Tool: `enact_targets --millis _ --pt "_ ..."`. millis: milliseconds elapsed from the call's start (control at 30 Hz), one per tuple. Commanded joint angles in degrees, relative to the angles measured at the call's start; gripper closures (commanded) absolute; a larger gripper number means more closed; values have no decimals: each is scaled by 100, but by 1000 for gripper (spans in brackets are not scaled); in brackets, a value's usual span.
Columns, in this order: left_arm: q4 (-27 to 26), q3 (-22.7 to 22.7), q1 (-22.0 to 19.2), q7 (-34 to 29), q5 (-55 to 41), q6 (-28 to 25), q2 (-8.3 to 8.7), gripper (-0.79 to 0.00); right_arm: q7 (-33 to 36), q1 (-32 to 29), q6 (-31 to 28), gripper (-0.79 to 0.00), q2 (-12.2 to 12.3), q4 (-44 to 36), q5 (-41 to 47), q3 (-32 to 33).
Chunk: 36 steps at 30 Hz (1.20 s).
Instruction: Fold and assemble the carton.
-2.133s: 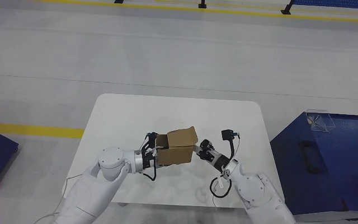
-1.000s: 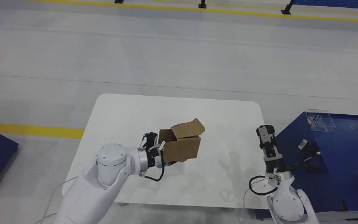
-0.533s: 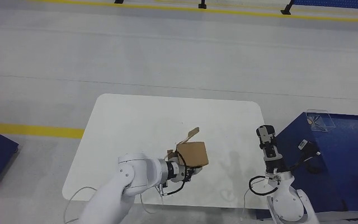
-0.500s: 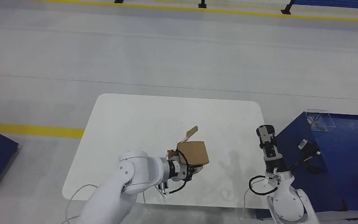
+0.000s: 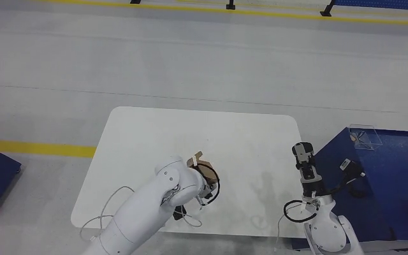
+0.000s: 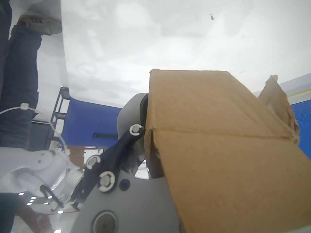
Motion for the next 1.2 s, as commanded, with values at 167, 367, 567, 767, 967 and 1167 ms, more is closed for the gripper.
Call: enact_targets --millis 167,367,567,767,967,1167 --pt "1164 523 -285 -237 333 -486 -259 0 0 0 0 -785 0 0 0 0" --pt "2333 872 -565 -440 62 -559 -567 0 0 0 0 -785 0 0 0 0" --pt "3244 1092 -867 -627 -155 -436 -867 -785 0 0 0 -785 0 0 0 0" --pt "3303 1196 -1024 -745 151 -441 -1032 -785 0 0 0 -785 0 0 0 0" --pt "1844 747 -725 -435 919 -600 -803 -785 0 0 0 -785 0 0 0 0" --pt "-725 -106 423 -211 2204 720 -239 -785 0 0 0 -785 0 0 0 0"
